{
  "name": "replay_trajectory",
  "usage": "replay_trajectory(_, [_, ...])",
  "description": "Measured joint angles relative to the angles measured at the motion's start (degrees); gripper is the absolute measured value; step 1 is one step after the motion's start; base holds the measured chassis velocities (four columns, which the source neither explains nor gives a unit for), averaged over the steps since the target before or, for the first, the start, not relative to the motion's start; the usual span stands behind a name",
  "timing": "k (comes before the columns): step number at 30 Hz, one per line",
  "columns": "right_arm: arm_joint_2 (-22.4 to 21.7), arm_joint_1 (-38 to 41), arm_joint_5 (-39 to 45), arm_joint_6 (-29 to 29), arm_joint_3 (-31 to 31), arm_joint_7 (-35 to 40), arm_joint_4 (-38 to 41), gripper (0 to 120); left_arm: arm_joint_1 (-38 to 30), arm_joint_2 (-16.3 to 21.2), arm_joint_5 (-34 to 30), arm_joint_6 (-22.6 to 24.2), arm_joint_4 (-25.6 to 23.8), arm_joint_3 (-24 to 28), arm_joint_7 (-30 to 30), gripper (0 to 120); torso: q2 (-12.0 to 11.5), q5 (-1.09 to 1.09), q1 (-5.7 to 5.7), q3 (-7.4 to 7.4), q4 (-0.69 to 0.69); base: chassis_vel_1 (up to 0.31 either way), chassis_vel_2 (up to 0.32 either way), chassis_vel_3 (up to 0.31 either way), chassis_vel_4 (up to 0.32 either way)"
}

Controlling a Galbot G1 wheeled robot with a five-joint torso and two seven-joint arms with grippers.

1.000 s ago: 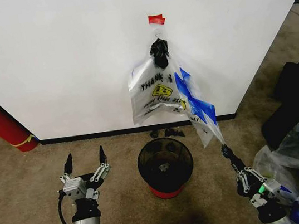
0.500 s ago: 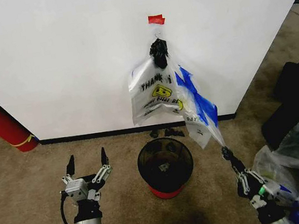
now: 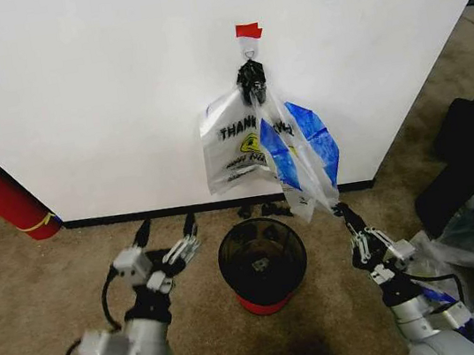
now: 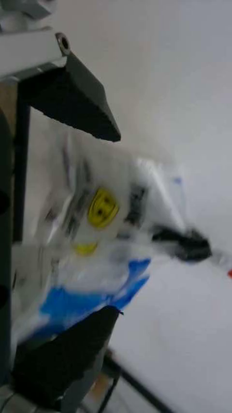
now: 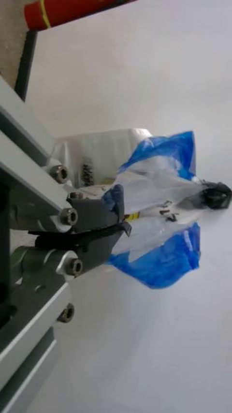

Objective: Pick up the garbage bag from the wall and place it over the trash bin.

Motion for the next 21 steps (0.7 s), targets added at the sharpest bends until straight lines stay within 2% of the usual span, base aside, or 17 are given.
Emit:
replay_trajectory(1, [0.28, 0.36, -0.62, -0.15, -0.45, 0.2, -0.04, 0, -1.78, 1.25, -2.59, 1.26, -0.28, 1.04, -0.56, 100, 0.0, 0.02, 0.0, 0.0, 0.04, 0.0, 0.0, 0.0, 0.0])
replay_trajectory(4, [1.04, 0.61, -2.13, -0.57, -1.11, 0.75, -0.06, 0, -7.6, 3.26, -6.47, 4.36, 0.09, 4.92, -2.48, 100, 0.0, -0.01, 0.0, 0.0, 0.01, 0.0, 0.0, 0.0, 0.0])
replay_trajectory(5, [1.54, 0.76, -2.97, -0.78, -1.33, 1.07, -0.08, 0, -11.86, 4.03, -7.67, 6.02, 1.17, 8.2, -3.72, 100, 0.0, 0.01, 0.0, 0.0, 0.01, 0.0, 0.0, 0.0, 0.0])
replay_trajectory(7, [2.2, 0.98, -4.06, -1.02, -1.45, 1.53, -0.32, 0, -18.4, 4.64, -8.74, 7.66, 3.11, 12.44, -5.1, 100, 0.0, -0.01, 0.0, 0.0, 0.01, 0.0, 0.0, 0.0, 0.0])
replay_trajectory(9, [2.31, 1.04, -4.22, -1.06, -1.46, 1.6, -0.39, 0, -19.08, 4.67, -8.84, 7.8, 3.32, 12.84, -5.23, 100, 0.0, 0.0, 0.0, 0.0, 0.0, 0.0, 0.0, 0.0, 0.0])
replay_trajectory(11, [2.79, 1.16, -4.73, -1.14, -1.4, 1.86, -0.66, 0, -27.18, 4.75, -10.32, 9.46, 6.03, 17.52, -6.84, 100, 0.0, 0.0, 0.01, 0.0, -0.01, 0.0, 0.0, 0.0, 0.0])
replay_trajectory(14, [2.99, 1.15, -4.77, -1.18, -0.96, 1.94, -0.84, 0, -33.6, 3.91, -11.7, 10.98, 8.87, 21.26, -8.21, 100, -0.01, 0.02, 0.0, 0.0, -0.01, 0.0, 0.0, 0.0, 0.0])
replay_trajectory(17, [2.99, 1.16, -4.76, -1.2, -0.57, 1.95, -0.92, 0, -36.82, 2.71, -13.04, 12.37, 10.53, 22.96, -9.66, 100, -0.01, 0.03, 0.0, 0.0, 0.02, 0.0, 0.0, 0.0, 0.0])
replay_trajectory(19, [2.88, 1.2, -4.66, -1.2, 0.04, 1.97, -1.14, 0, -41.14, -0.1, -21.47, 17.09, 11.3, 24.26, -15.18, 100, -0.01, 0.02, 0.0, 0.0, 0.01, 0.0, 0.0, 0.0, 0.0])
replay_trajectory(21, [2.84, 1.14, -4.42, -1.2, 0.35, 1.98, -1.23, 0, -43.72, -2.03, -26.85, 19.15, 11.69, 24.95, -18.68, 100, 0.0, 0.03, 0.0, -0.01, -0.01, 0.0, 0.0, 0.0, 0.0])
